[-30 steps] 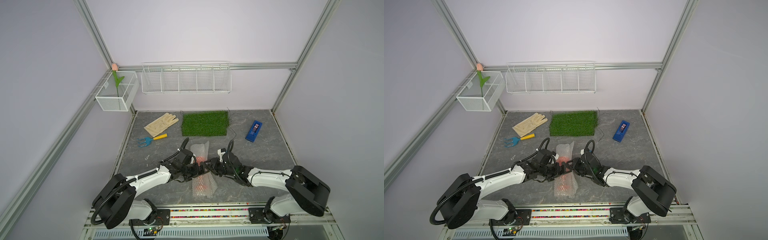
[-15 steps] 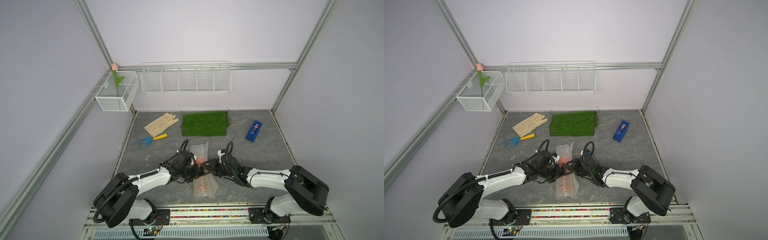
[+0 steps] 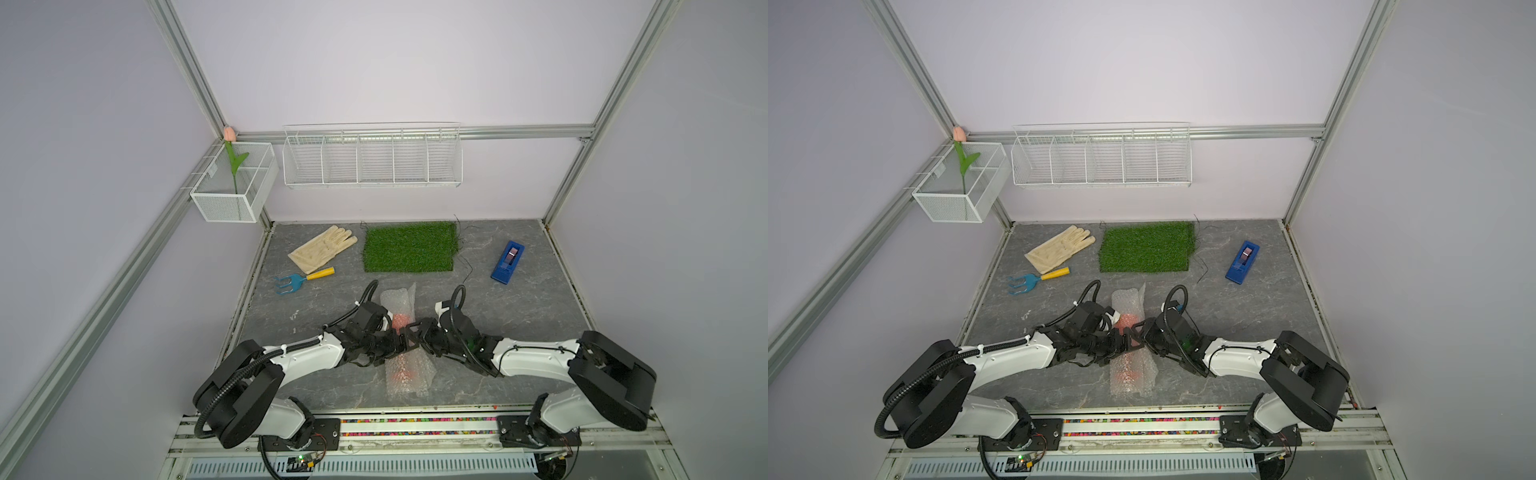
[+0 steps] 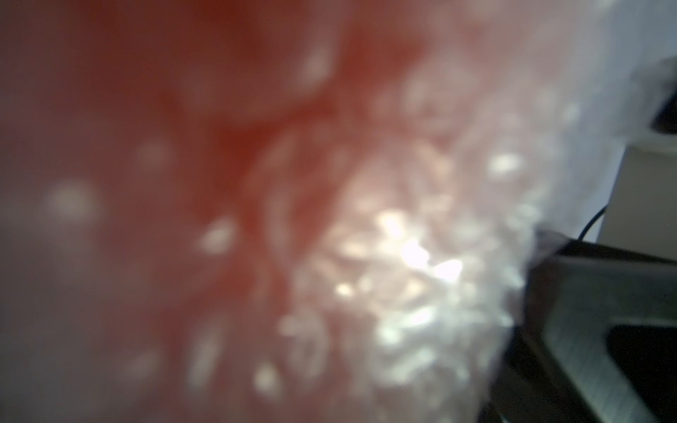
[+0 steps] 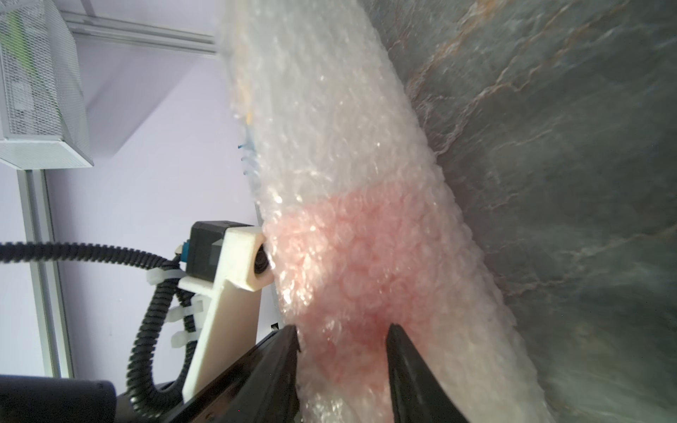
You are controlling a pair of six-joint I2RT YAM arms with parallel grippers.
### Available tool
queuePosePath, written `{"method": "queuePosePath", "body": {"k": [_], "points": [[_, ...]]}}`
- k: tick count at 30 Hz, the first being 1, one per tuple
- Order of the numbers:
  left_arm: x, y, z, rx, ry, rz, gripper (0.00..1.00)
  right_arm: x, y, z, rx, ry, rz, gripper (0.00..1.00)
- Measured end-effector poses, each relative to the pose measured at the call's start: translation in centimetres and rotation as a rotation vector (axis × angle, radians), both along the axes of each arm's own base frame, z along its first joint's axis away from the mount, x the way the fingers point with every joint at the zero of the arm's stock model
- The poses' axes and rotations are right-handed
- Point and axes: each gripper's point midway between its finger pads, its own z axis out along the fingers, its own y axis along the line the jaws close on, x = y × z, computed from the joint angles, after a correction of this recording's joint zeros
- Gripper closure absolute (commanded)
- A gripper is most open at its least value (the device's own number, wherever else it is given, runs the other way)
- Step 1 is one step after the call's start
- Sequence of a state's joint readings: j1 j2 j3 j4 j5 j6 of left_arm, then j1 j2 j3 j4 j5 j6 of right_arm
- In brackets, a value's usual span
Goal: Wrap wine glasses in bubble wrap
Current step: Wrap the wine glass in bubble wrap.
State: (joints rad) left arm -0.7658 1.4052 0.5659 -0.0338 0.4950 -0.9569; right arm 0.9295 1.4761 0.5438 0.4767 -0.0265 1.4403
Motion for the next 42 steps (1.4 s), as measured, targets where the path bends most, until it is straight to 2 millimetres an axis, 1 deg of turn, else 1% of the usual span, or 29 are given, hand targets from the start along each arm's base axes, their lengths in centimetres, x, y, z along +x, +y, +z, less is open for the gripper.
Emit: {"method": "queuePosePath", "body": {"k": [6, 7, 10, 13, 17, 18, 22, 26, 28, 30, 33, 35, 37, 40, 42], "points": [[0.4, 0.3, -0.5, 0.032, -0.014, 0.008, 0.48, -0.4, 0.2, 0.2, 0.005, -0.001, 0.013, 0.51], [0.4, 0.3, -0.7, 0.036, -0.014, 0.006, 0.50, -0.4, 0.2, 0.3, 0.007, -0.001, 0.015, 0.51], [0.4, 0.3, -0.8, 0.040, -0.015, 0.001, 0.51, -0.7, 0.0, 0.8, 0.010, -0.005, 0.028, 0.49], [0.4, 0.3, -0.9, 0.040, -0.016, -0.003, 0.52, -0.9, -0.8, 1.2, -0.009, -0.013, 0.036, 0.47], [0.4, 0.0, -0.9, 0.031, -0.022, -0.025, 0.53, -0.6, -2.9, 1.6, -0.063, -0.028, 0.028, 0.43], [0.3, -0.2, -0.8, 0.027, -0.024, -0.038, 0.53, -0.5, -3.5, 1.7, -0.078, -0.033, 0.027, 0.40], [0.2, -0.9, -0.4, 0.008, -0.048, -0.106, 0.53, 0.0, -5.9, 1.7, -0.131, -0.046, 0.029, 0.41], [0.1, -1.7, 0.3, -0.006, -0.074, -0.186, 0.55, 0.2, -7.5, 0.8, -0.194, -0.043, 0.054, 0.41], [0.1, -2.2, 0.8, -0.020, -0.093, -0.234, 0.55, 0.1, -7.7, 0.7, -0.214, -0.043, 0.084, 0.41], [0.1, -2.7, 1.1, -0.028, -0.107, -0.276, 0.56, 0.0, -7.5, 1.1, -0.217, -0.055, 0.118, 0.42], [0.5, -3.4, 1.2, -0.026, -0.118, -0.327, 0.56, 0.1, -6.9, 2.0, -0.200, -0.077, 0.158, 0.45], [0.9, -3.8, 1.1, -0.027, -0.119, -0.345, 0.56, -0.1, -6.7, 2.1, -0.192, -0.078, 0.176, 0.48], [1.4, -4.0, 0.8, -0.026, -0.115, -0.351, 0.56, -0.6, -6.8, 1.7, -0.183, -0.066, 0.189, 0.49], [1.8, -4.0, 0.2, -0.021, -0.096, -0.354, 0.55, -1.6, -7.4, 0.3, -0.193, -0.031, 0.194, 0.55], [1.9, -4.2, -0.3, -0.016, -0.082, -0.359, 0.55, -2.2, -7.7, -0.3, -0.194, -0.013, 0.196, 0.57]]}}
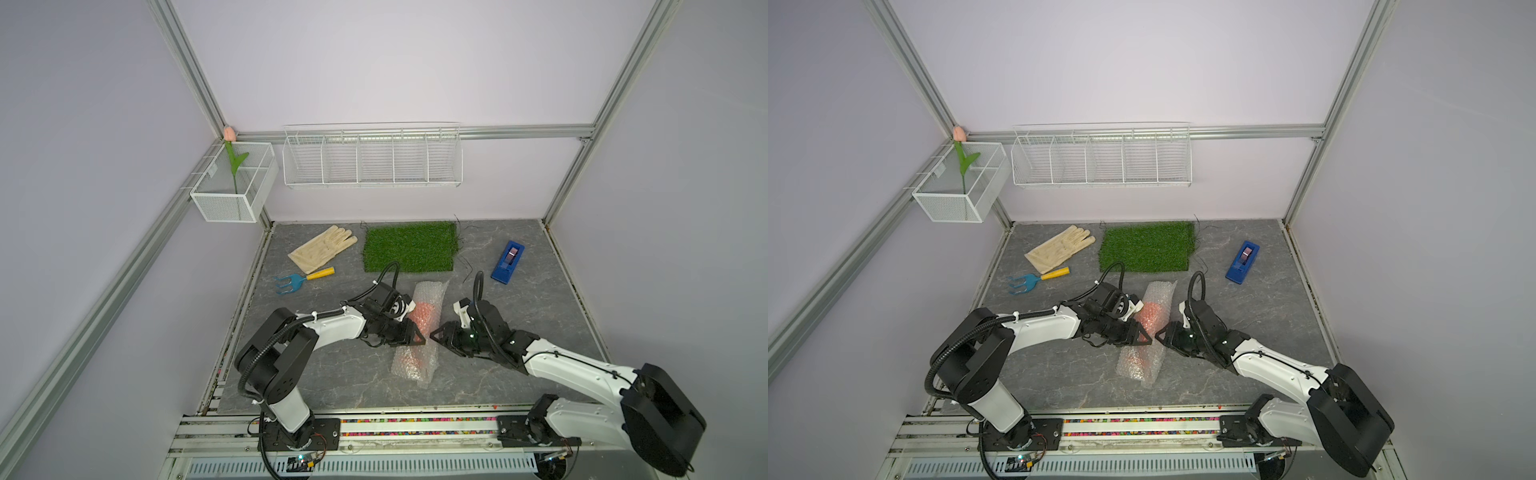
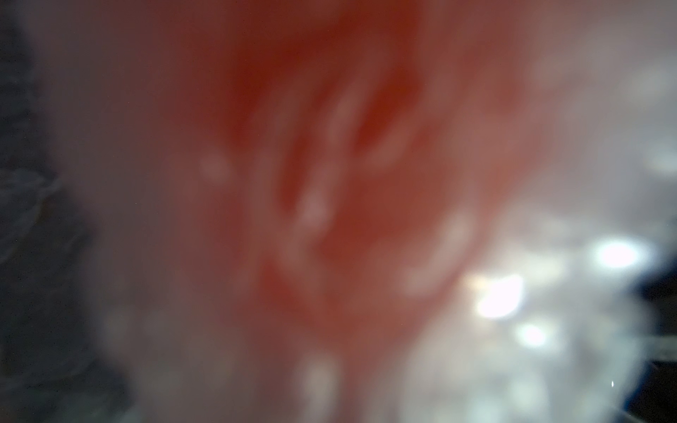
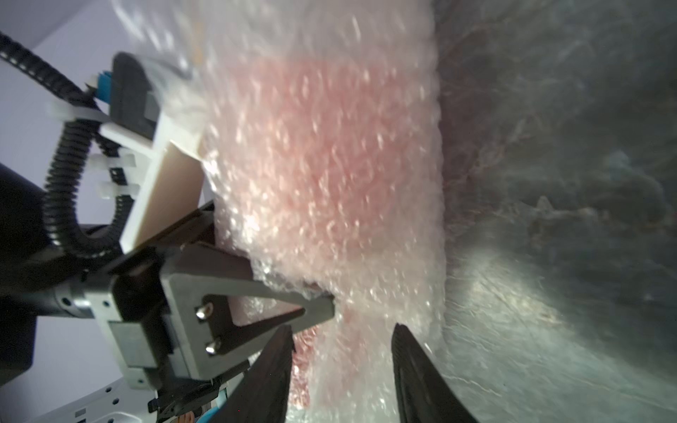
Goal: Wrap wine glasses in bubble wrap
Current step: Wrap the wine glass in bubble wrap.
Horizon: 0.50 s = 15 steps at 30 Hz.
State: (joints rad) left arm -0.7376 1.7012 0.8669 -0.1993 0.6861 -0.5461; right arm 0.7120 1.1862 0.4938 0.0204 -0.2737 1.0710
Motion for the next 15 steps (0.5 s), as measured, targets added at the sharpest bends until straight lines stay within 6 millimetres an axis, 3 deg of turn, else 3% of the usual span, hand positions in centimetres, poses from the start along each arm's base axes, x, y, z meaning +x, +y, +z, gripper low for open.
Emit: {"method": "queuePosePath", "body": {"k": [5, 10, 15], "points": [[-0.1, -0.4, -0.9, 0.003, 0.034, -0.012, 0.52, -1.2, 0.2, -0.6, 0.020, 0.022, 0.012, 0.60], [0.0, -0.5, -0.8, -0.004, 0.051, -0.003, 0.44, -2.4, 2.1, -0.2, 0.062, 0.013, 0.063, 0.62], [0.1, -0.6, -0.7, -0.012, 0.062, 0.006, 0.29, -2.9, 3.8, -0.7, 0.085, 0.018, 0.095, 0.62]]}}
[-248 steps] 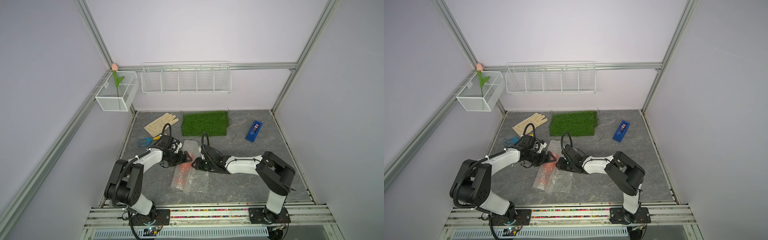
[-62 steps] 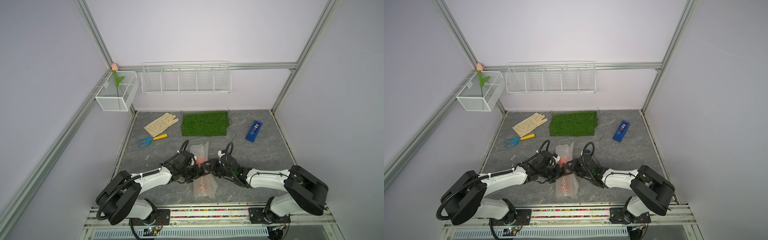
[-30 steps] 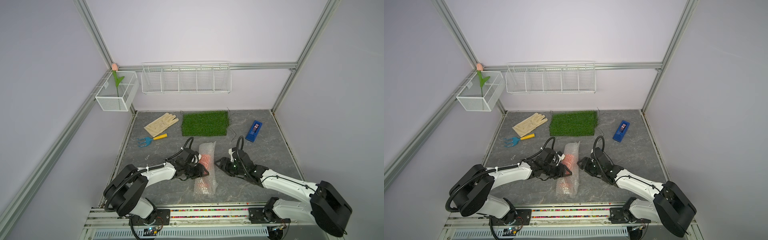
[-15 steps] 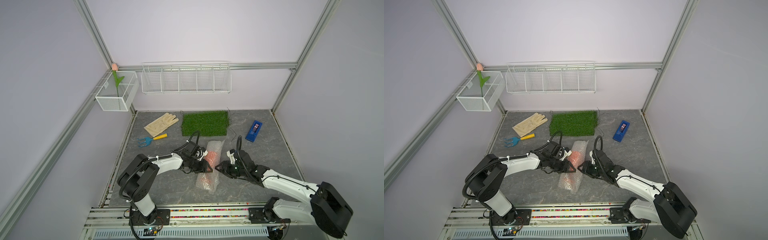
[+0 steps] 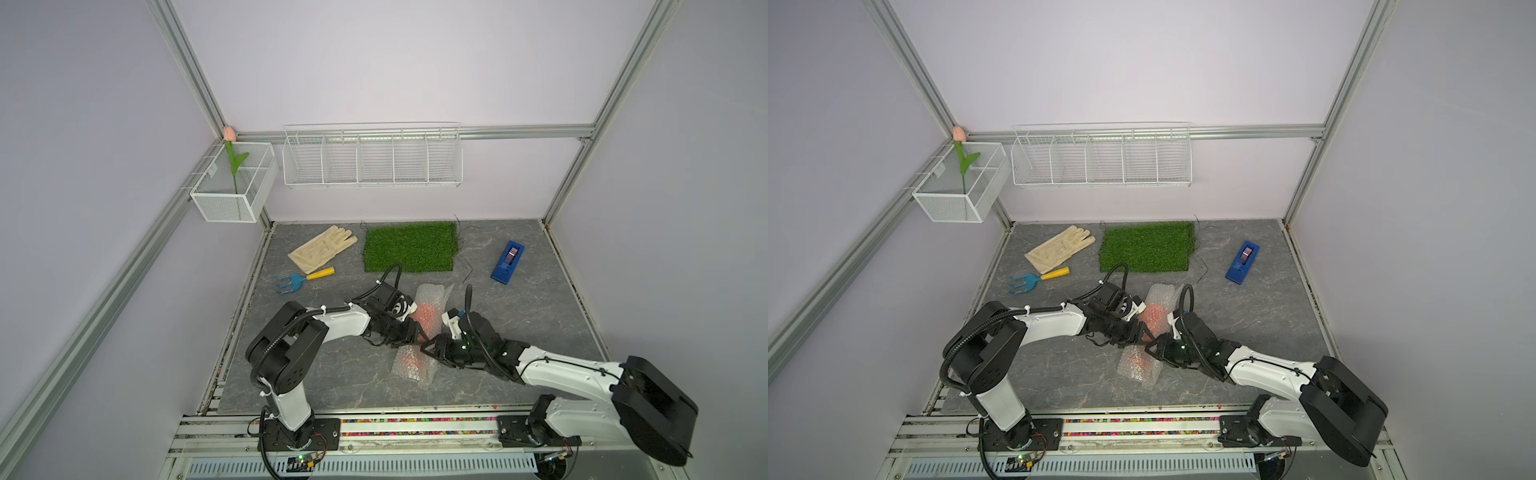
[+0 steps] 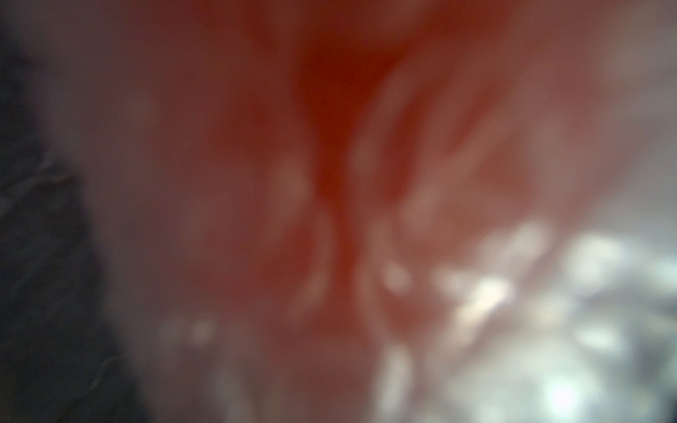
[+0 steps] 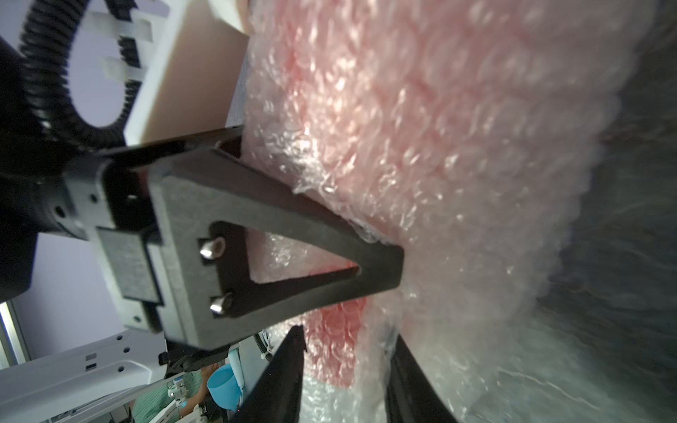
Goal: Wrap wine glasses in bubble wrap
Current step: Wrap the wine glass in bubble wrap.
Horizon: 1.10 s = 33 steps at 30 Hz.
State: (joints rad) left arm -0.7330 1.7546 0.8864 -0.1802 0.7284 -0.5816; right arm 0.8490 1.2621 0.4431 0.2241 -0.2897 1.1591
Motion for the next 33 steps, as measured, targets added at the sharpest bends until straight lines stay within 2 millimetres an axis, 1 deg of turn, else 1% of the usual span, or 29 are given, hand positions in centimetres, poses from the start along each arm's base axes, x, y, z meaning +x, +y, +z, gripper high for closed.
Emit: {"method": "queuePosePath", "body": {"k": [3, 5, 8, 11, 16, 18, 20, 23, 24, 26, 28, 30, 33], "points": [[0.1, -0.1, 0.1, -0.007, 0.003, 0.005, 0.17, 0.0, 0.6, -0.4, 0.009, 0.005, 0.008, 0.62], [0.2, 0.0, 0.1, -0.007, 0.004, 0.008, 0.15, 0.0, 1.0, -0.5, 0.015, 0.006, 0.014, 0.62], [0.3, 0.0, 0.2, -0.008, 0.003, 0.010, 0.15, -0.1, 1.5, -0.3, 0.026, 0.005, 0.027, 0.62], [0.5, 0.2, 0.1, 0.006, 0.000, 0.016, 0.20, -0.1, 1.9, 0.0, 0.037, 0.002, 0.037, 0.63], [0.8, 0.6, -0.4, 0.042, -0.010, 0.019, 0.39, 0.1, 2.5, 0.8, 0.053, -0.011, 0.049, 0.62], [0.8, 0.7, -0.4, 0.051, -0.011, 0.015, 0.47, 0.1, 2.5, 1.1, 0.047, -0.019, 0.052, 0.62], [0.8, 0.7, -0.4, 0.055, -0.016, 0.007, 0.53, 0.3, 2.2, 1.7, 0.040, -0.034, 0.052, 0.61], [0.7, 0.8, -0.5, 0.056, -0.022, -0.001, 0.55, 1.2, 0.9, 3.7, 0.038, -0.087, 0.028, 0.60], [0.7, 0.8, -0.5, 0.056, -0.022, -0.002, 0.56, 1.9, 0.1, 4.6, 0.037, -0.111, 0.007, 0.59], [0.7, 0.8, -0.4, 0.057, -0.021, -0.001, 0.63, 3.0, -1.5, 6.0, 0.035, -0.156, -0.035, 0.59], [0.7, 0.7, -0.4, 0.054, -0.020, 0.000, 0.65, 4.2, -3.4, 7.1, 0.022, -0.191, -0.083, 0.58], [0.8, 0.6, -0.3, 0.043, -0.018, 0.007, 0.68, 5.2, -4.9, 7.4, 0.002, -0.205, -0.119, 0.58], [0.6, 0.5, -0.4, 0.021, -0.011, 0.022, 0.70, 6.3, -6.6, 6.9, -0.030, -0.189, -0.148, 0.59]]}}
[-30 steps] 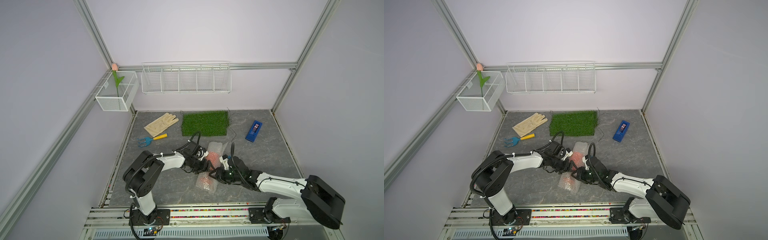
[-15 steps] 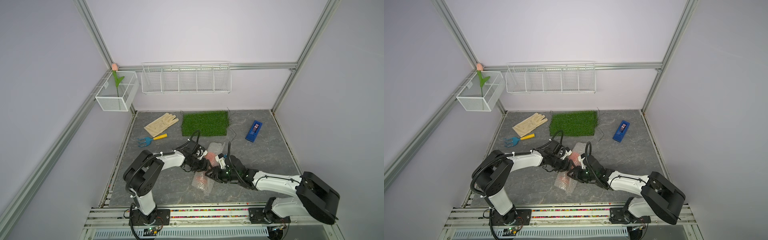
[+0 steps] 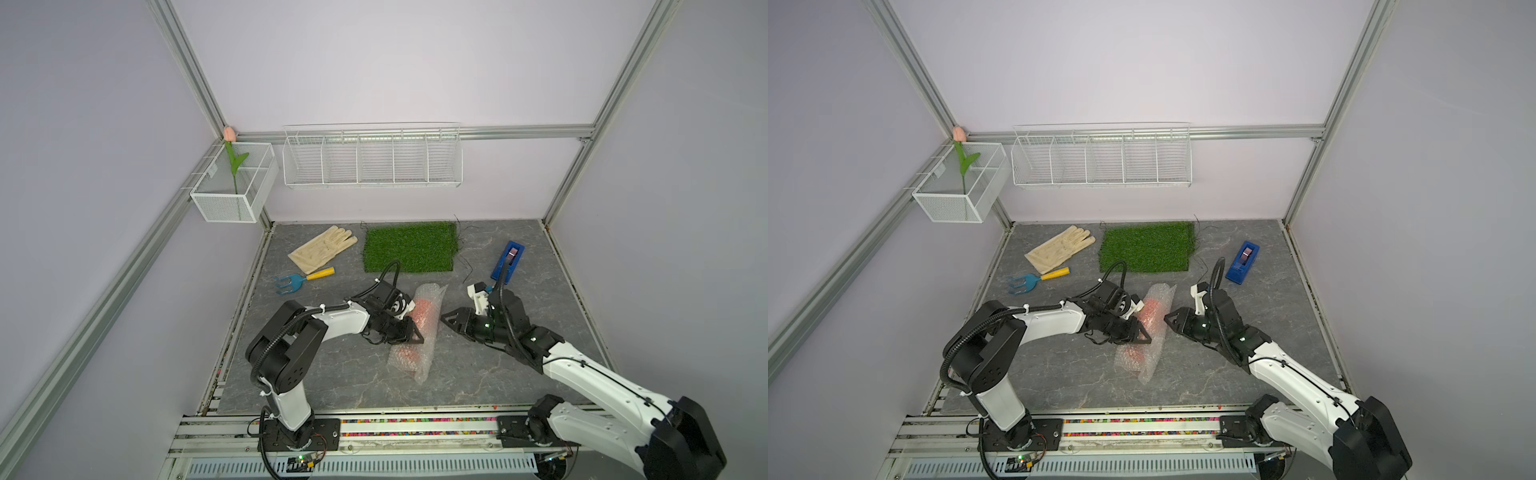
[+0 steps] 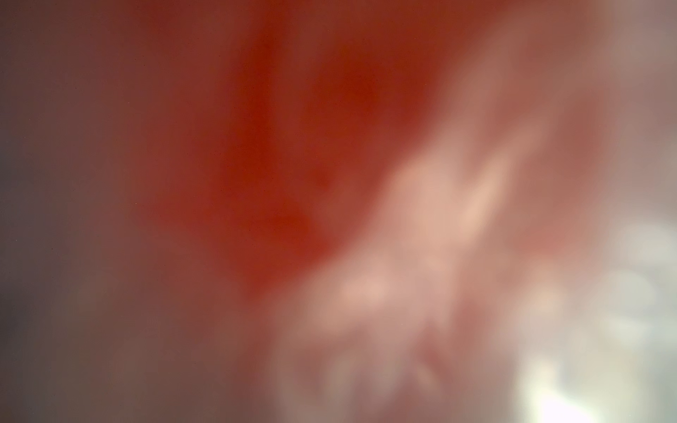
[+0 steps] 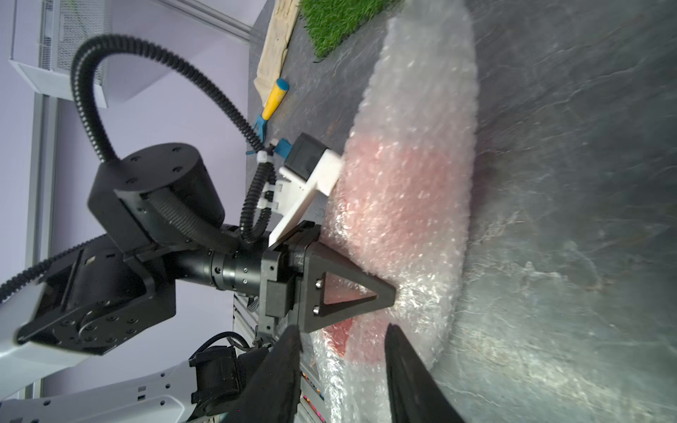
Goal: Wrap wine glasses in bubble wrap
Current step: Wrap the wine glass in bubble wrap, then tear off the tape using the Tape Cutter.
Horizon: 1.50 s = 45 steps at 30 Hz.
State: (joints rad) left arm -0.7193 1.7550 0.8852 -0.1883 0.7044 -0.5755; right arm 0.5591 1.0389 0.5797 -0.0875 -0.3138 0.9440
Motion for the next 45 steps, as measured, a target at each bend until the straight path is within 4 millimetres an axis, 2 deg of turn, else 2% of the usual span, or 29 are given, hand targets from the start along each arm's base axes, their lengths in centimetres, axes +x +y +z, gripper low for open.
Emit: {"method": "queuePosePath", "body": {"k": [3, 5, 13, 15, 18, 20, 23, 28, 30, 33, 36, 40, 45], "points": [[-0.1, 0.0, 0.0, -0.017, 0.001, 0.015, 0.68, 0.9, -1.2, -0.7, -0.020, 0.025, -0.021, 0.59], [-0.1, 0.0, 0.0, -0.023, 0.002, 0.024, 0.66, 1.2, -1.2, -1.1, -0.023, 0.040, -0.013, 0.59], [0.0, -0.2, 0.0, -0.043, -0.003, 0.041, 0.68, 2.7, 1.7, -3.3, -0.002, 0.116, 0.075, 0.59], [0.1, -0.2, 0.0, -0.046, -0.005, 0.043, 0.70, 3.1, 1.9, -3.4, -0.004, 0.121, 0.082, 0.59], [0.1, -0.2, -0.1, -0.046, -0.010, 0.046, 0.73, 4.5, 1.0, -2.4, -0.013, 0.090, 0.070, 0.58], [0.2, -0.1, -0.1, -0.044, -0.011, 0.052, 0.76, 6.1, -0.2, -1.1, -0.019, 0.053, 0.043, 0.57], [0.5, -0.2, -0.1, -0.040, -0.019, 0.066, 0.79, 8.9, -3.8, 1.1, -0.042, -0.013, -0.042, 0.55], [0.8, -0.1, -0.1, -0.034, -0.026, 0.079, 0.80, 14.0, -13.7, 4.3, -0.096, -0.092, -0.276, 0.55], [0.9, -0.2, -0.1, -0.032, -0.030, 0.081, 0.80, 15.4, -17.0, 4.6, -0.097, -0.093, -0.354, 0.55], [1.2, -0.3, -0.1, -0.029, -0.035, 0.084, 0.80, 17.2, -20.6, 2.8, -0.091, -0.041, -0.429, 0.55], [1.3, -0.5, -0.1, -0.030, -0.033, 0.082, 0.80, 18.7, -22.2, -0.2, -0.079, 0.039, -0.455, 0.55], [1.4, -0.6, -0.1, -0.032, -0.030, 0.080, 0.80, 20.1, -22.7, -3.5, -0.072, 0.115, -0.455, 0.55], [1.3, -0.7, -0.1, -0.035, -0.027, 0.076, 0.80, 21.4, -23.0, -4.3, -0.073, 0.119, -0.456, 0.55]]}}
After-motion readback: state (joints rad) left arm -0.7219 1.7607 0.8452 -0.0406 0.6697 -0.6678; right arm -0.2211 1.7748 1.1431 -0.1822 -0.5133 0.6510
